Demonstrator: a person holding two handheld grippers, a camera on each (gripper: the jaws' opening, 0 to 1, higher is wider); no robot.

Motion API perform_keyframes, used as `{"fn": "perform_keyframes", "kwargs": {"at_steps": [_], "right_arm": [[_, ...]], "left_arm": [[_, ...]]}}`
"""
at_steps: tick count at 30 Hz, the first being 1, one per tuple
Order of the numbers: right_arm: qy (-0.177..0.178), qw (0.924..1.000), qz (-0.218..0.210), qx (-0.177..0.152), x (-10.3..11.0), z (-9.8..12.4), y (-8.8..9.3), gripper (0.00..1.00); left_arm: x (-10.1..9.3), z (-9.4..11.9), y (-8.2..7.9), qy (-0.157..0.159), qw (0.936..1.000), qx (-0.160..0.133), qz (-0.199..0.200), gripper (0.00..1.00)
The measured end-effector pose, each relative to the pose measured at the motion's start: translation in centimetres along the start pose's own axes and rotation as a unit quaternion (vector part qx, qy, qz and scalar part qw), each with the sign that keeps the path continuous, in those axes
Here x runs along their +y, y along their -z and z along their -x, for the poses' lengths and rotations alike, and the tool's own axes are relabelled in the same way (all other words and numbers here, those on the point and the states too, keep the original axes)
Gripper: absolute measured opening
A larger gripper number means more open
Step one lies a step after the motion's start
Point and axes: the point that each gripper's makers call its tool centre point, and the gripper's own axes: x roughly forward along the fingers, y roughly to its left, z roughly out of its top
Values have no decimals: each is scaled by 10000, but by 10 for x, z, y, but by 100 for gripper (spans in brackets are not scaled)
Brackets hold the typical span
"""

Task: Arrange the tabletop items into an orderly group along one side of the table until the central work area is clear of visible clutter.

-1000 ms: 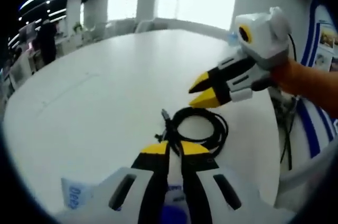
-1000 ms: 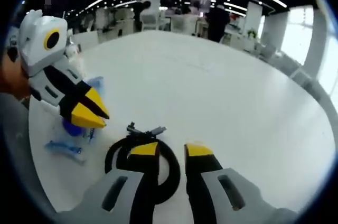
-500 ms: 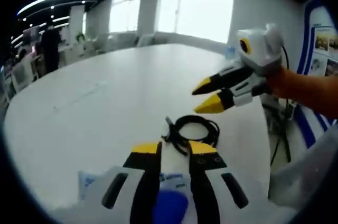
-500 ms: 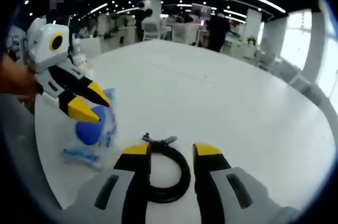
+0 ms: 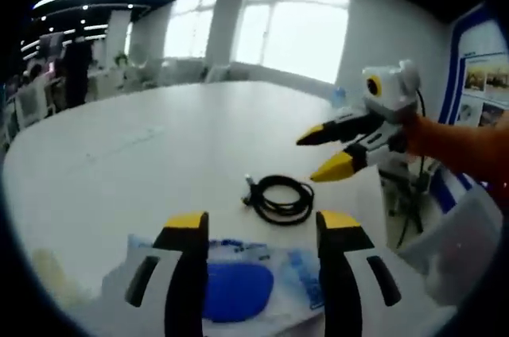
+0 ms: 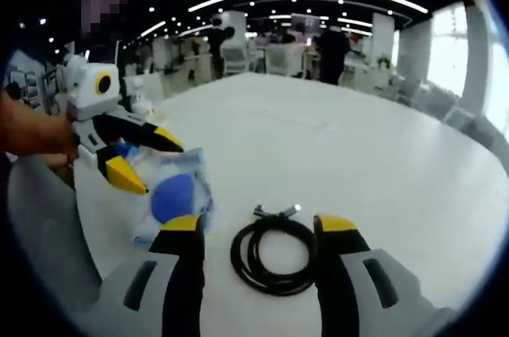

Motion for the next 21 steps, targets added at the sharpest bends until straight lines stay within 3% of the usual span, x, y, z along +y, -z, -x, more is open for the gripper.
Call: {"fn": "perform_keyframes", "kwargs": {"at_steps": [4,7,9,15,21], "right_arm": [[-18,10000,-5,1,11,5,1,60],[-114,9999,-53,11,21,7,5,69],[-229,9997,-105,31,32,8,8,77],[-419,9989,-166,112,55,15,19,86],[-527,9981,-231,222,73,23,33,87]], "left_arm": [[-4,9,0,78,9999,-95,50,62],[-6,15,2,89,9999,-81,72,68],[-9,19,4,134,9998,-79,77,70],[-13,35,18,166,9998,85,34,72],[-7,57,27,85,9998,169,11,72]]}}
